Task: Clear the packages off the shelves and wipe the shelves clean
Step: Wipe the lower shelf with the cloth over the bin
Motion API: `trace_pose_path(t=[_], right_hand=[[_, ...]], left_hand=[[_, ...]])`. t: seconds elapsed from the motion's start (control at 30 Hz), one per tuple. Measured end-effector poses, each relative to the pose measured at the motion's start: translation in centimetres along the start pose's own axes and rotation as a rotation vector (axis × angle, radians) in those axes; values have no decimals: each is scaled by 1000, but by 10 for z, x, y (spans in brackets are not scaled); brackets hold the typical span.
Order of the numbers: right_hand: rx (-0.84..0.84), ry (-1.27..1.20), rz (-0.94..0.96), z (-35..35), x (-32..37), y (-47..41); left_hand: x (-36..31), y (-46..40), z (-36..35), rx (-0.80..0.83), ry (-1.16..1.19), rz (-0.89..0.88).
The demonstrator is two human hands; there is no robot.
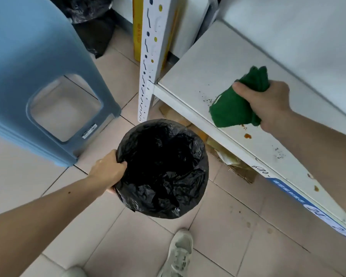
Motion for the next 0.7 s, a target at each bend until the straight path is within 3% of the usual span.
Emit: trace_pose_path(t=[0.1, 0.2, 0.4, 0.57, 0.7], right_hand=[[-132, 187, 129, 26, 5, -31], [-151, 307, 174, 32, 1, -67], [15, 288, -61, 0, -52, -127], [-69, 320, -81, 3, -63, -147], [-91, 548, -76, 0, -71, -146]], left_hand=[[-3, -6, -14, -25, 21, 16], [-8, -15, -27, -51, 33, 28], [-21, -33, -48, -117, 60, 32], [-26, -40, -49, -134, 80, 37], [-29, -39, -47, -135, 86, 41]])
Point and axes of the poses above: each hand's wrist, its own y-axis away from the middle knuckle, its own z-axis out of the back of the hand, x = y × z, the point moved 2 cm from there along -y, towards the middle knuckle, and after that the axes turned 14 degrees about x, right-handed, at the moved point
